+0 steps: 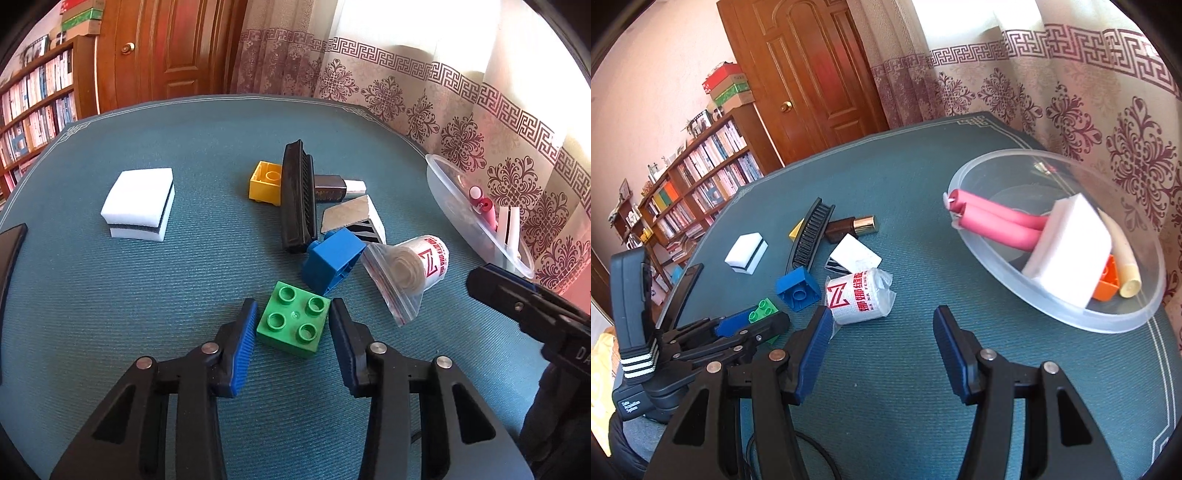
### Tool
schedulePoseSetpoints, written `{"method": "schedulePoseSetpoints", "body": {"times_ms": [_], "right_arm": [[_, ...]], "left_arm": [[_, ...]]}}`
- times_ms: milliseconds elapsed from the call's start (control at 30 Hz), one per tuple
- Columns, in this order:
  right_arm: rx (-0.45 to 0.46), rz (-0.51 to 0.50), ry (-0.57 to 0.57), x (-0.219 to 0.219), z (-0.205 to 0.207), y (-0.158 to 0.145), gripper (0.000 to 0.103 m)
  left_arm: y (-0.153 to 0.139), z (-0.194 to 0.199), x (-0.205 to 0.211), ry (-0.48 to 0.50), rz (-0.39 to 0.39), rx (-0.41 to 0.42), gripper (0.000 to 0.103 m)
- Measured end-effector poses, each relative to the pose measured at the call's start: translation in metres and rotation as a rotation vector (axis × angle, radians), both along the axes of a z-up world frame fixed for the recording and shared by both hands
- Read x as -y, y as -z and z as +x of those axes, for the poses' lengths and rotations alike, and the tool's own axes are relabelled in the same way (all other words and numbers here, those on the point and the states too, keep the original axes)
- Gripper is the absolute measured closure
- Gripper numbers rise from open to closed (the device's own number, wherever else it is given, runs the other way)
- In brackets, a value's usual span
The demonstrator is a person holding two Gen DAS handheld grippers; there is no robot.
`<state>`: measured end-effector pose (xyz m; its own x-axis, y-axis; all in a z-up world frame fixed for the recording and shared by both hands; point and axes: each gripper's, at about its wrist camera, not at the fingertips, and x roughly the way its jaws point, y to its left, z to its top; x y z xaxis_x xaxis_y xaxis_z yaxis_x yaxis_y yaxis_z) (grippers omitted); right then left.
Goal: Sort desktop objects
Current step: 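Move the left gripper back to the green brick and close on it, then grasp the bagged white tape roll with the right gripper while the left gripper holds the green brick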
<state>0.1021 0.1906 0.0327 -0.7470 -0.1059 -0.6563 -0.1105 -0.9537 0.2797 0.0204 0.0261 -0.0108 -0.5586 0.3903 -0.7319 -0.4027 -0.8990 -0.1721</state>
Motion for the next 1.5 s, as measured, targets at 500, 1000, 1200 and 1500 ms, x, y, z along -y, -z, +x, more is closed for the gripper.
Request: {"method": "schedulePoseSetpoints", "body": {"times_ms": [500,1000,1200,1500], "right_arm": [[0.054,0.058,-0.046,0.018,-0.036,0.011,0.036],[0.06,0.091,-0.095,0.027,-0.039,0.014,0.058],[0.034,0.05,-0.097,0.022,-0.028,0.005,0.058],[-0.016,0.015,-0.096,0.018,-0.011,-0.012,0.058]], "left_arm": [[0.001,0.0,-0.002,-0.001,0.006,-0.008,0.06],[0.002,0.002,-0.006,-0.004,-0.012,-0.016,0.06],[0.002,0.001,-0.005,-0.004,-0.007,-0.013,0.06],[-0.001,0.007,-0.01,0.011,-0.02,0.003,0.061]]}}
